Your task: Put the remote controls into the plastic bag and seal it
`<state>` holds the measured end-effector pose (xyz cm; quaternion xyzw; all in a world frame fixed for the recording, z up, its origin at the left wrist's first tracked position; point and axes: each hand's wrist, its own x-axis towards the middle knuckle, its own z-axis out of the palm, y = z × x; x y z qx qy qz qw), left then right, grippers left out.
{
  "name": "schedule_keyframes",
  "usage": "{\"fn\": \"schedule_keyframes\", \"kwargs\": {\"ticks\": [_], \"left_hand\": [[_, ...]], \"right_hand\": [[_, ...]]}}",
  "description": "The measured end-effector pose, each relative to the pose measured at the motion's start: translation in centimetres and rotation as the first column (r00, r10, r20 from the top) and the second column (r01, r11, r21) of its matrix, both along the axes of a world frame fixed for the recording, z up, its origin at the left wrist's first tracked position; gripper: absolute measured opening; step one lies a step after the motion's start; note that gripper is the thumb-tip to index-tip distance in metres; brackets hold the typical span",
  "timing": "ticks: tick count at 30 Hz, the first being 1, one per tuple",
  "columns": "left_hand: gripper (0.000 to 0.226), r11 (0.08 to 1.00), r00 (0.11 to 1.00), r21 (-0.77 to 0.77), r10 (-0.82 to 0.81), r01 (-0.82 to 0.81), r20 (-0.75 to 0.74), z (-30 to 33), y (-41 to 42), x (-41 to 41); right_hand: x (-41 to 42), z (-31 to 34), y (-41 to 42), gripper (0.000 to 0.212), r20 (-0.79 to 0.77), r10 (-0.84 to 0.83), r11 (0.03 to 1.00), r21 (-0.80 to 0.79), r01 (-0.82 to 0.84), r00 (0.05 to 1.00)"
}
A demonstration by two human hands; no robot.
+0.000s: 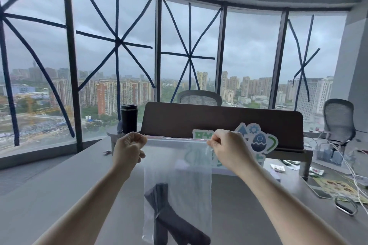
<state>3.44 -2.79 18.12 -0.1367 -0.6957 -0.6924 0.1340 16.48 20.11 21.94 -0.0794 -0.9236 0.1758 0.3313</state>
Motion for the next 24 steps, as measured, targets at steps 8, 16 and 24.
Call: {"fn": "schedule_keyframes", "kwargs": {"ticks": [8, 16, 24], "left_hand": [[0.021, 0.995, 0.996, 0.102, -0.004, -0.004, 0.086, 1.1, -1.1, -10.2], [0.011, 0.967, 0.986, 0.251, -0.011, -0.032, 0.166, -5.8, -4.4, -14.3], [0.016, 0.990, 0.944, 0.034, 0.117, -0.134, 0.308, -15.7, -7.3, -9.7]], "right_hand": [[-12.4, -0.8, -1.6, 0.023, -0.113, 0.062, 0.940, -0.328, -0.096, 0.992], [-15.8, -8.0, -4.4, 0.021, 0.067, 0.229, 0.925, -0.325, -0.195, 0.971], [-11.2, -12.9, -5.4, 0.018, 0.618, 0.465, 0.881, -0.392, -0.264, 0.634]]}}
